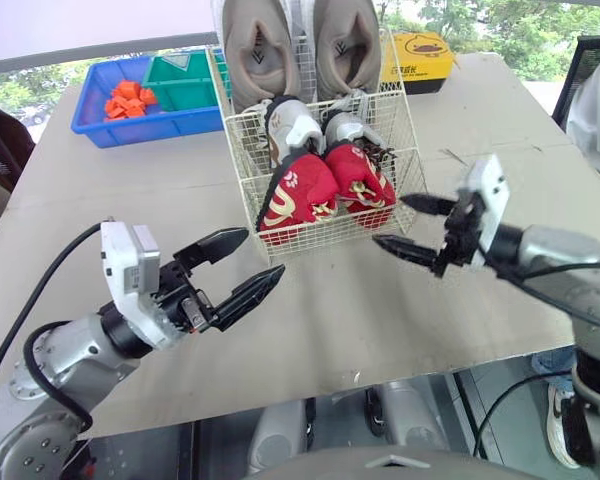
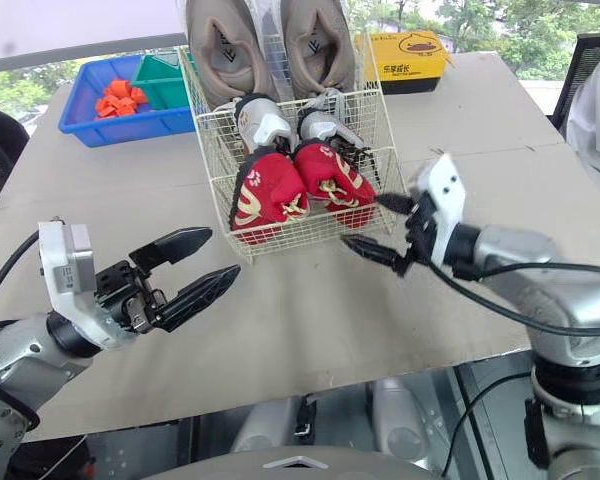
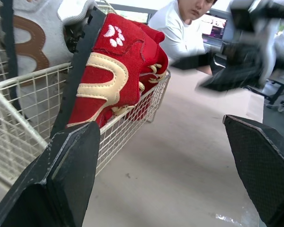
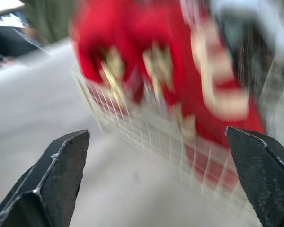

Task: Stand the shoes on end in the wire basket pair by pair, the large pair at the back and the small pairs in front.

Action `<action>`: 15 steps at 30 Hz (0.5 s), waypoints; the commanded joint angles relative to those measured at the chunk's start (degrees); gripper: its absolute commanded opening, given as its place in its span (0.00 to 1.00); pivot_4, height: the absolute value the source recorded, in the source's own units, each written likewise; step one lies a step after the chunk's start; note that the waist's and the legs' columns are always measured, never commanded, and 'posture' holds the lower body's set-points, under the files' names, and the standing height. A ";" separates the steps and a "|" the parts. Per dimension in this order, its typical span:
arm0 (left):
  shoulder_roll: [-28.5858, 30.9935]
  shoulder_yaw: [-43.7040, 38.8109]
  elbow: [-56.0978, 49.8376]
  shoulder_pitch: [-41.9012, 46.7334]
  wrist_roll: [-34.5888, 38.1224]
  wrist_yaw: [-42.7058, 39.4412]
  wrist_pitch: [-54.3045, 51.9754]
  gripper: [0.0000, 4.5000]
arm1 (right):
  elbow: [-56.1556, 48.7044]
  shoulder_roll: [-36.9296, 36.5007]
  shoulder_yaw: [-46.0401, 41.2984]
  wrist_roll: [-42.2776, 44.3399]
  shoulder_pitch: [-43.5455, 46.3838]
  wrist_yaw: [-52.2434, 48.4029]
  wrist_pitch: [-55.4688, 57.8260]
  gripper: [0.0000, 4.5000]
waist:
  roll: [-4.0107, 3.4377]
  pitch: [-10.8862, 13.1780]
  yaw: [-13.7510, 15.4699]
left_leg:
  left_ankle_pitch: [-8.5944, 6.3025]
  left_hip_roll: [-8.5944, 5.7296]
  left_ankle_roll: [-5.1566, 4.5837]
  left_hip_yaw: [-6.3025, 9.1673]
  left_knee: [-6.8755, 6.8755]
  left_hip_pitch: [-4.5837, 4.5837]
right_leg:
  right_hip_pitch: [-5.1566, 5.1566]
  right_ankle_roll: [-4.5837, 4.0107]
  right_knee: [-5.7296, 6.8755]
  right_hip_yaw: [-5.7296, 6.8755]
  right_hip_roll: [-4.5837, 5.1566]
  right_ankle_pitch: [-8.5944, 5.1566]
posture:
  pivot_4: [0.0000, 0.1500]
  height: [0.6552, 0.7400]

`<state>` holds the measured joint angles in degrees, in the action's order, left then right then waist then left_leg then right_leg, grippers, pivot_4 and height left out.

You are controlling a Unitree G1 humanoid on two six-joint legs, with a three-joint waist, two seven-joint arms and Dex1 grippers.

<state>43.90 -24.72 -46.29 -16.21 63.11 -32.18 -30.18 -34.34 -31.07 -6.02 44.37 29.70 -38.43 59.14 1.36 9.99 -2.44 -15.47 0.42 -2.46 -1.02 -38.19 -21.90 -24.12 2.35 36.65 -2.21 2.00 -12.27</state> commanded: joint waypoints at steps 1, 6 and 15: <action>0.64 0.07 -0.13 1.29 -0.32 -0.68 -0.04 1.00 | 2.82 1.16 4.58 0.50 4.54 -1.11 -1.10 0.88 | 0.01 0.00 0.12 | 0.00 0.00 0.00 0.03 0.01 -0.01 | -0.01 -0.01 0.00 0.03 0.00 0.00 | 1.00 1.00; 0.32 -0.55 -0.80 1.11 -0.90 -0.20 -0.14 1.00 | 8.48 0.89 11.86 -4.63 8.58 -3.43 -4.98 0.40 | 0.02 0.00 0.35 | 0.00 -0.03 0.00 0.02 -0.08 -0.46 | -0.36 -0.02 -0.01 0.05 0.09 0.03 | 1.00 1.00; -1.95 -2.12 -3.98 -3.13 -1.69 2.38 0.91 1.00 | 14.24 9.46 15.41 -7.89 15.06 -2.66 -10.87 0.01 | 0.02 0.00 -0.02 | 0.01 -0.02 0.01 0.03 -0.14 -0.84 | -0.79 0.19 0.10 0.02 0.14 0.18 | 1.00 1.00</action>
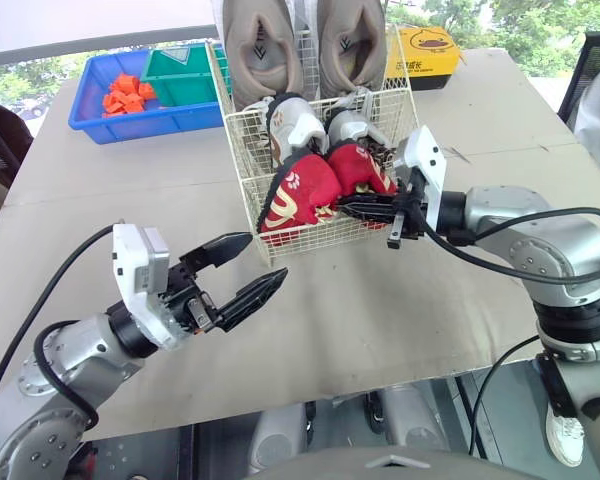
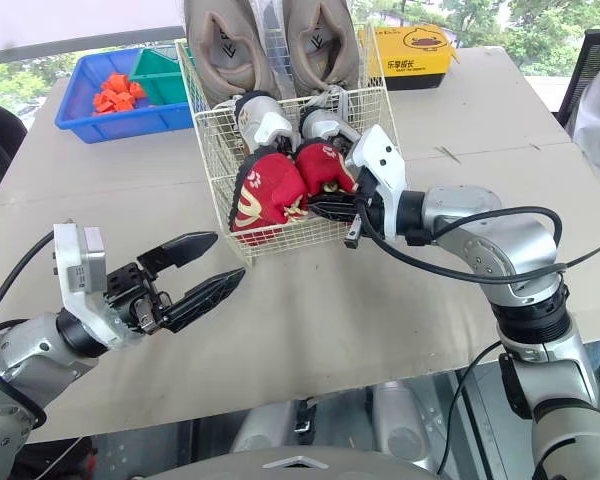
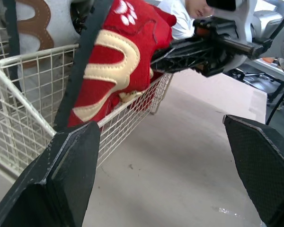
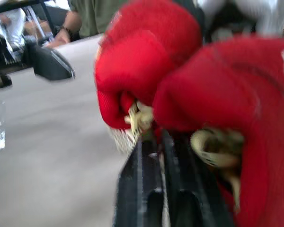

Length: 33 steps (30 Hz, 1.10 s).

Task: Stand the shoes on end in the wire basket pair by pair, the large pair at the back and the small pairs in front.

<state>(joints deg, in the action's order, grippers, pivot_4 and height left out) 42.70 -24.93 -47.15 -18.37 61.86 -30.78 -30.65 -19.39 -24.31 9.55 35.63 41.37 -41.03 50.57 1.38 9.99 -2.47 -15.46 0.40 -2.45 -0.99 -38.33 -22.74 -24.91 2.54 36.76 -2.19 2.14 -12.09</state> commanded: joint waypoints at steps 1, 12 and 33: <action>-1.03 -2.02 -3.53 -1.45 -0.54 1.30 1.49 1.00 | -0.69 3.67 -0.07 1.48 4.16 -0.49 -1.92 0.01 | -0.01 0.01 0.01 | 0.00 0.01 0.00 0.02 0.00 0.00 | -0.01 -0.01 0.02 0.03 -0.01 0.00 | 1.00 1.00; -3.17 -1.25 -5.56 -4.15 -2.56 2.81 2.76 1.00 | 4.90 7.63 3.67 -1.09 9.03 -3.09 -3.14 0.01 | 0.01 -0.02 0.25 | 0.00 -0.04 0.01 0.03 -0.02 -0.01 | 0.01 -0.22 0.01 0.10 0.22 -0.10 | 1.00 1.00; -2.20 -12.16 -1.21 -17.11 -0.89 -8.87 2.53 1.00 | -5.98 -20.18 -22.06 5.50 -20.56 -17.38 -13.03 0.99 | 0.02 -0.01 0.53 | 0.00 -0.07 -0.01 0.02 0.00 -0.03 | 0.04 -0.21 -0.04 0.15 0.09 -0.14 | 1.00 1.00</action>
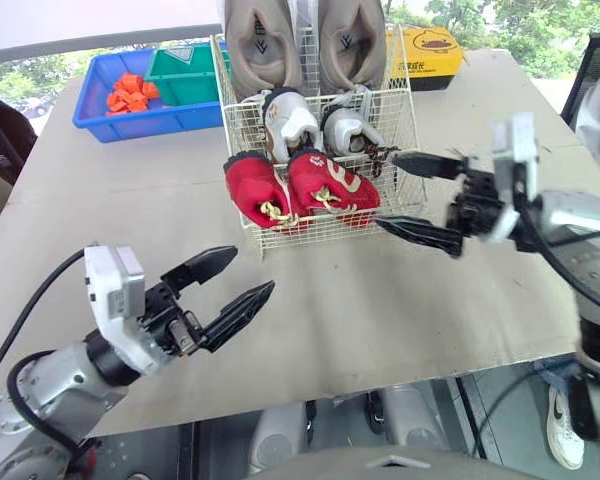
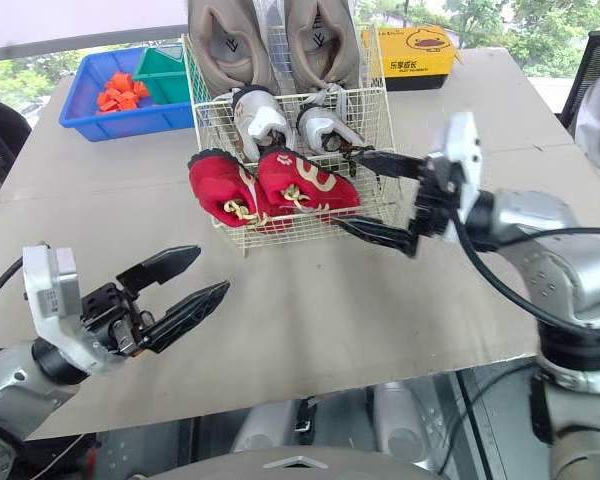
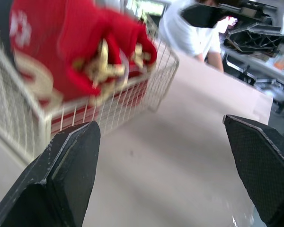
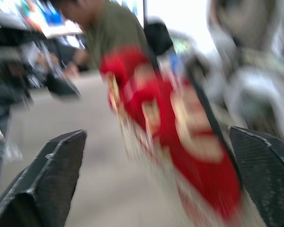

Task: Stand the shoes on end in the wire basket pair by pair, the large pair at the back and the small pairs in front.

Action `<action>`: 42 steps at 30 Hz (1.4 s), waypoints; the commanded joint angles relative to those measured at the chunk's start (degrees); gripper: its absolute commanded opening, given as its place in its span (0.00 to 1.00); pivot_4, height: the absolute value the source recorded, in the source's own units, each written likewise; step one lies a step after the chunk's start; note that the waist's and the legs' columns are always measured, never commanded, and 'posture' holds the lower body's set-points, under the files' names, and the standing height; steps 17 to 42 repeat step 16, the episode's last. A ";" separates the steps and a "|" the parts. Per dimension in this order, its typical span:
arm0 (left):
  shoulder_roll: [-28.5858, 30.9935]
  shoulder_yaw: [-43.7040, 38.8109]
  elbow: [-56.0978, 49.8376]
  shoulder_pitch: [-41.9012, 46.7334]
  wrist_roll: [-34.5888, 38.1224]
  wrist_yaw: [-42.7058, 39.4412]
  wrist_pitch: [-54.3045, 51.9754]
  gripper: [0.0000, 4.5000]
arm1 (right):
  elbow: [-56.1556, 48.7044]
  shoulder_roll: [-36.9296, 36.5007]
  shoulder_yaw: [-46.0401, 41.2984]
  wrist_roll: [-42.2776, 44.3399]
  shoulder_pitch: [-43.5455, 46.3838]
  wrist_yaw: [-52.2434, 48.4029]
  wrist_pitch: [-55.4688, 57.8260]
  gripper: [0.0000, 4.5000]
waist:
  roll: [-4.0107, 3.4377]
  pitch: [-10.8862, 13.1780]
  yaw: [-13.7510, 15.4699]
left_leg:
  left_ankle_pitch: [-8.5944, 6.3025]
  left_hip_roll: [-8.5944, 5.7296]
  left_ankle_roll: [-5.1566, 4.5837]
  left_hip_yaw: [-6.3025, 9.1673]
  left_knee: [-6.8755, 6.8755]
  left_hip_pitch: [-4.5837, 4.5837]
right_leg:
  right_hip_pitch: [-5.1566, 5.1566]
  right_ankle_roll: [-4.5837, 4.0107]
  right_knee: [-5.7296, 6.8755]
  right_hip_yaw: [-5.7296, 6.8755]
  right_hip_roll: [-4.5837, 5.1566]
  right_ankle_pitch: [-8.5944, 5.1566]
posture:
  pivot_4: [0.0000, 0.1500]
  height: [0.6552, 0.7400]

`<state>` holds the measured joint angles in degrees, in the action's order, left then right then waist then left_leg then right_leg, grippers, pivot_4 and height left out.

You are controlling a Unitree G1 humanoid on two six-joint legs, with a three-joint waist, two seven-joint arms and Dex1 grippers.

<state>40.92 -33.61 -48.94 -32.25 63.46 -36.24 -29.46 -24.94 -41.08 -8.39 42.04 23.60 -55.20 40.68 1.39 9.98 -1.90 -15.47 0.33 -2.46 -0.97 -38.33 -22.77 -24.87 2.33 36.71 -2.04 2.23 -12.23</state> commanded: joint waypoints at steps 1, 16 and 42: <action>-0.59 -4.17 0.95 -4.64 -3.25 -4.58 1.62 1.00 | 0.62 -4.75 -4.80 -2.36 -4.68 -3.97 -4.88 0.99 | 0.01 0.00 -0.09 | 0.00 0.01 0.00 -0.01 0.00 0.01 | 0.00 0.00 0.00 -0.02 -0.05 -0.01 | 1.00 1.00; -1.84 -13.42 6.18 -15.44 -8.84 -15.90 2.62 1.00 | 13.41 -14.47 -12.66 -11.48 -20.68 -13.20 -20.37 0.99 | 0.04 -0.01 0.13 | 0.00 0.04 -0.01 -0.14 -0.10 0.16 | 0.10 0.25 0.01 -0.18 -0.17 -0.16 | 1.00 1.00; -1.84 -13.42 6.18 -15.44 -8.84 -15.90 2.62 1.00 | 13.41 -14.47 -12.66 -11.48 -20.68 -13.20 -20.37 0.99 | 0.04 -0.01 0.13 | 0.00 0.04 -0.01 -0.14 -0.10 0.16 | 0.10 0.25 0.01 -0.18 -0.17 -0.16 | 1.00 1.00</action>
